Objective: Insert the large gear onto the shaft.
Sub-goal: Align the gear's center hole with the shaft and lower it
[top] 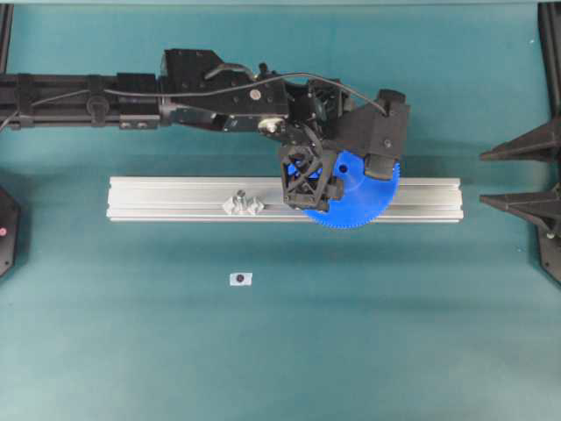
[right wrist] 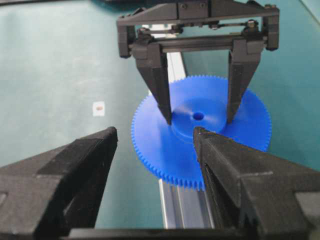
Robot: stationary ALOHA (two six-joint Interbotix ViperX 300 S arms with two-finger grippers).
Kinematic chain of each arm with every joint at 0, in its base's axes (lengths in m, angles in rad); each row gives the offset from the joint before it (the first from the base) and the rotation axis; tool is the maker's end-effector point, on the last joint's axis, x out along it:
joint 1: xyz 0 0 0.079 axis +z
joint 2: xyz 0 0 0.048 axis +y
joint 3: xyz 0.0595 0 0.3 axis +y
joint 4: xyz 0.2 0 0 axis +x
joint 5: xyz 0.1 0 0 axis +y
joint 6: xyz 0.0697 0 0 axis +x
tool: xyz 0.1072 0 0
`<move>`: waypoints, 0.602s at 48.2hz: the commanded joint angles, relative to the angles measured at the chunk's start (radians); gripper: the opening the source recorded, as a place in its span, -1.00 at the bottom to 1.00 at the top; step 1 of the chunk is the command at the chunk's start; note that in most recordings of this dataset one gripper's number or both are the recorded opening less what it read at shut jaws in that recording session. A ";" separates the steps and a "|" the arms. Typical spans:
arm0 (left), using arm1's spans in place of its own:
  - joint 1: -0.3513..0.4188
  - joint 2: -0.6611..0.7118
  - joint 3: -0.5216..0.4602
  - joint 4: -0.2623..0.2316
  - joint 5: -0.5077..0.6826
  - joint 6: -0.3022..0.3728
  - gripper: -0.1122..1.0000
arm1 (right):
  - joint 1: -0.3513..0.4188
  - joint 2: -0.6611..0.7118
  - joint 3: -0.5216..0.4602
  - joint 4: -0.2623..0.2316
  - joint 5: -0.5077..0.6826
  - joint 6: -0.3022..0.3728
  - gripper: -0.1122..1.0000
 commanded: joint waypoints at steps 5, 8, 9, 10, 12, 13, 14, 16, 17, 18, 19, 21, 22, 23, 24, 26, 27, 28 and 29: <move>0.066 0.000 0.009 0.011 0.002 -0.003 0.60 | 0.002 0.008 -0.026 0.002 -0.009 0.009 0.48; 0.064 -0.002 0.012 0.011 0.003 -0.008 0.60 | 0.003 0.008 -0.025 0.002 -0.008 0.008 0.48; 0.064 -0.002 0.014 0.011 0.005 -0.008 0.60 | 0.003 0.008 -0.025 0.002 -0.009 0.008 0.48; 0.064 -0.003 0.014 0.011 0.005 -0.009 0.60 | 0.002 0.008 -0.025 0.002 -0.008 0.009 0.48; 0.064 -0.005 0.012 0.011 0.006 -0.011 0.60 | 0.002 0.008 -0.026 0.002 -0.008 0.008 0.48; 0.064 -0.006 0.012 0.011 0.006 -0.011 0.60 | 0.002 0.008 -0.025 0.002 -0.008 0.009 0.48; 0.064 -0.006 0.012 0.011 0.006 -0.011 0.60 | 0.002 0.008 -0.025 0.002 -0.009 0.009 0.48; 0.063 -0.006 0.011 0.011 0.006 -0.011 0.60 | 0.003 0.008 -0.025 0.000 -0.008 0.009 0.48; 0.063 -0.006 0.009 0.011 0.006 -0.011 0.60 | 0.002 0.008 -0.025 0.000 -0.009 0.009 0.48; 0.061 -0.006 0.009 0.008 0.006 -0.011 0.60 | 0.002 0.008 -0.025 0.002 -0.009 0.008 0.48; 0.061 -0.006 0.008 0.008 0.008 -0.011 0.60 | 0.002 0.008 -0.025 0.002 -0.008 0.008 0.48; 0.060 -0.006 0.008 0.008 0.009 -0.011 0.60 | 0.002 0.008 -0.023 0.002 -0.009 0.009 0.48; 0.060 -0.006 0.009 0.011 0.011 -0.012 0.60 | 0.002 0.008 -0.023 0.002 -0.009 0.008 0.48; 0.060 -0.006 0.008 0.008 0.012 -0.012 0.60 | 0.003 0.008 -0.023 0.000 -0.009 0.008 0.48; 0.060 -0.006 0.008 0.008 0.014 -0.014 0.60 | 0.002 0.008 -0.023 0.002 -0.009 0.008 0.48; 0.058 -0.006 0.008 0.008 0.017 -0.014 0.60 | 0.002 0.008 -0.023 0.002 -0.008 0.008 0.48; 0.060 -0.006 0.008 0.008 0.018 -0.014 0.60 | 0.002 0.008 -0.023 0.002 -0.009 0.008 0.48; 0.058 -0.006 0.008 0.008 0.018 -0.014 0.60 | 0.003 0.008 -0.023 0.000 -0.009 0.008 0.48; 0.058 -0.005 0.008 0.008 0.020 -0.014 0.60 | 0.002 0.008 -0.023 0.000 -0.008 0.008 0.48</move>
